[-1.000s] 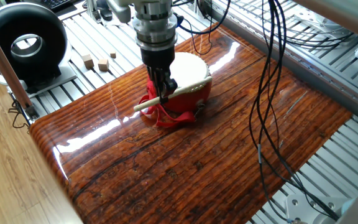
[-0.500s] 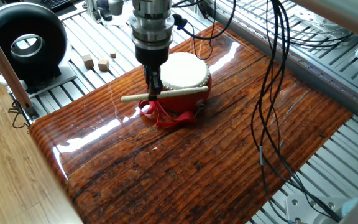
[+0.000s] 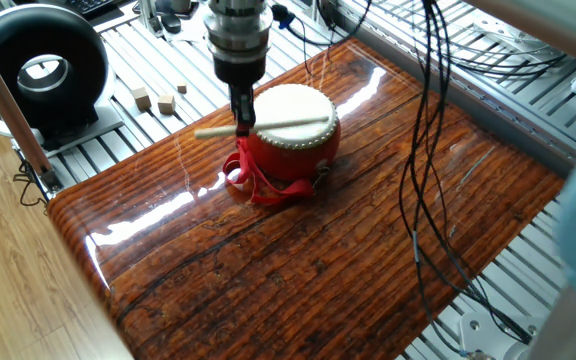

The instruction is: Play the drum

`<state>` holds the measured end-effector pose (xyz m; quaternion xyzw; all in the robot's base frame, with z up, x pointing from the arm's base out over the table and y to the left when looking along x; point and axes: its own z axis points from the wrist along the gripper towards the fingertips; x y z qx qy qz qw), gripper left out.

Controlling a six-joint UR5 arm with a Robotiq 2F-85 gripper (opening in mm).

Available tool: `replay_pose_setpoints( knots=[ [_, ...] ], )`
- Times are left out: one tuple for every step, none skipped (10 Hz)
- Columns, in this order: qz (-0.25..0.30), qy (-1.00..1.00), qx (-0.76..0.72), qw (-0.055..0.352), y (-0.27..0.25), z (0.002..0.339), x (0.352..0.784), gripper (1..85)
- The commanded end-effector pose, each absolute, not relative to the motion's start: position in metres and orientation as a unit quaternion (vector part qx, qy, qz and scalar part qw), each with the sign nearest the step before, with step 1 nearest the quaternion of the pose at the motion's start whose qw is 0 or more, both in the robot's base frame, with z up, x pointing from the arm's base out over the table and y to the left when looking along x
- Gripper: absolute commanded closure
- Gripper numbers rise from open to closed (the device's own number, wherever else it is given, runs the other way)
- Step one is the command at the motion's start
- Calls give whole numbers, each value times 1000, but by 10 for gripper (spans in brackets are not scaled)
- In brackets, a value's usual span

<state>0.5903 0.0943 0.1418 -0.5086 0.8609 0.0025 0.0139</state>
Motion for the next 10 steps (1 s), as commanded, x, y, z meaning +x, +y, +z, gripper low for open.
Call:
replay_pose_setpoints(
  knots=[
    [-12,856,-515,37,84,140,625,847],
    [-16,857,-512,63,95,141,638,847],
    [-15,854,-513,86,107,139,648,847],
    [-15,847,-520,110,115,138,662,847],
    [-14,840,-524,143,124,140,679,847],
    [-14,835,-521,178,133,145,694,847],
    [-21,830,-517,211,139,151,709,847],
    [-20,825,-519,223,140,154,713,847],
    [-28,823,-525,216,129,154,708,847],
    [-27,831,-525,181,115,149,691,847]
  ],
)
